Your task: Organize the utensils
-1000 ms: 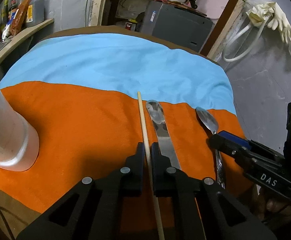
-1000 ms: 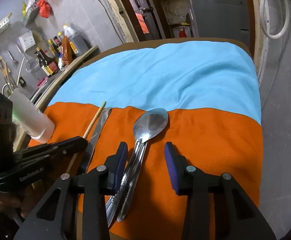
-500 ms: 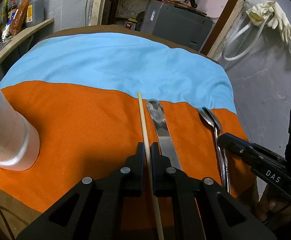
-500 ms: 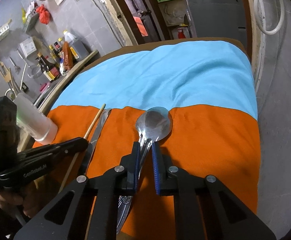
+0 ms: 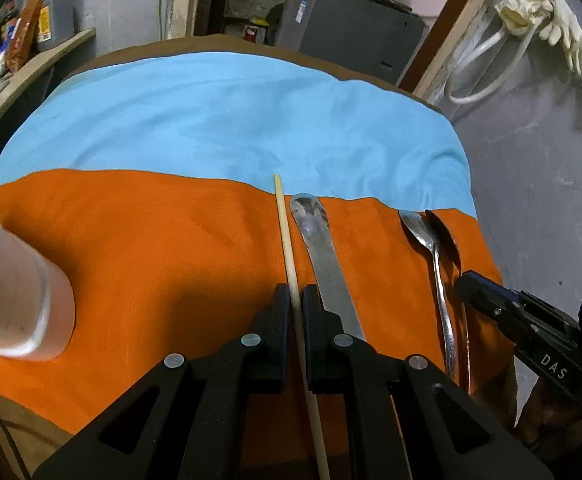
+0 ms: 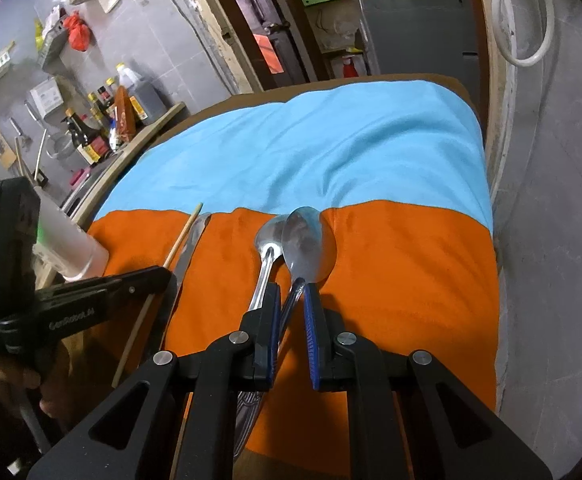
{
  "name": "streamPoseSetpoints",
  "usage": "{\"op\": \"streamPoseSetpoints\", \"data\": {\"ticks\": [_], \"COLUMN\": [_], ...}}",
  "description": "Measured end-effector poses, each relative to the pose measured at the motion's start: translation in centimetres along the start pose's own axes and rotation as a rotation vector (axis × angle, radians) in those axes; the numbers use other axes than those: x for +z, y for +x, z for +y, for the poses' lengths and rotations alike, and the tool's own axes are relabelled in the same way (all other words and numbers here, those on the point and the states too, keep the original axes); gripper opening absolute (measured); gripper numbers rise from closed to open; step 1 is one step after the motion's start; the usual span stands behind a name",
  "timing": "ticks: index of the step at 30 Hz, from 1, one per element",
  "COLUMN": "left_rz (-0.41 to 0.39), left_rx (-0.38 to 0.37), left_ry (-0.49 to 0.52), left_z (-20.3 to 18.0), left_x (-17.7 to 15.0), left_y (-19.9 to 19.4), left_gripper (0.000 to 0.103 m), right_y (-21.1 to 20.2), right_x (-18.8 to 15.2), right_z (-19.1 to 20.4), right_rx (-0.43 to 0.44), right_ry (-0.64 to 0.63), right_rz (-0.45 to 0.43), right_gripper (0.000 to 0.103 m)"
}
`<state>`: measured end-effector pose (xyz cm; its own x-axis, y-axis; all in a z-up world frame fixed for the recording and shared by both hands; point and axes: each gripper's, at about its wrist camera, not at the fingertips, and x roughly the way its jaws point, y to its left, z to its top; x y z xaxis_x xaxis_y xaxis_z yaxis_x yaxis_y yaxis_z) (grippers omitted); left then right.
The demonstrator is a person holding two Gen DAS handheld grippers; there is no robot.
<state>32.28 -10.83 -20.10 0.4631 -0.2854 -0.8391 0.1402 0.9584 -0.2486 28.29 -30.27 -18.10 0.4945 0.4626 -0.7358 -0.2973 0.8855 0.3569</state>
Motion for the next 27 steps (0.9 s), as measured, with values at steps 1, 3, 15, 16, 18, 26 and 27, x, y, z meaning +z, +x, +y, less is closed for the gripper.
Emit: {"op": "streamPoseSetpoints", "data": {"ticks": [1, 3, 15, 16, 18, 26, 27], "left_rz": [0.011, 0.028, 0.036, 0.038, 0.042, 0.057, 0.057], "left_rx": [0.003, 0.011, 0.015, 0.015, 0.015, 0.008, 0.010], "left_ry": [0.002, 0.010, 0.010, 0.010, 0.010, -0.002, -0.002], "left_z": [0.0, -0.2, -0.1, -0.1, -0.1, 0.0, 0.0], "left_x": [0.2, 0.5, 0.4, 0.4, 0.5, 0.7, 0.7], "left_y": [0.1, 0.2, 0.2, 0.2, 0.2, 0.0, 0.0], "left_gripper": [0.005, 0.005, 0.005, 0.005, 0.005, 0.005, 0.005], "right_y": [0.2, 0.6, -0.8, -0.8, -0.6, -0.5, -0.7], "right_x": [0.1, 0.4, 0.3, 0.3, 0.4, 0.6, 0.5], "right_z": [0.1, 0.2, -1.2, -1.3, -1.6, -0.8, -1.1], "right_rx": [0.001, -0.002, -0.025, -0.023, -0.002, -0.045, -0.051], "right_ry": [0.000, 0.004, 0.090, 0.092, 0.106, 0.080, 0.086], "right_rz": [0.008, 0.030, 0.023, 0.025, 0.035, 0.046, 0.042], "right_gripper": [0.010, 0.010, 0.009, 0.009, 0.009, 0.009, 0.009]}}
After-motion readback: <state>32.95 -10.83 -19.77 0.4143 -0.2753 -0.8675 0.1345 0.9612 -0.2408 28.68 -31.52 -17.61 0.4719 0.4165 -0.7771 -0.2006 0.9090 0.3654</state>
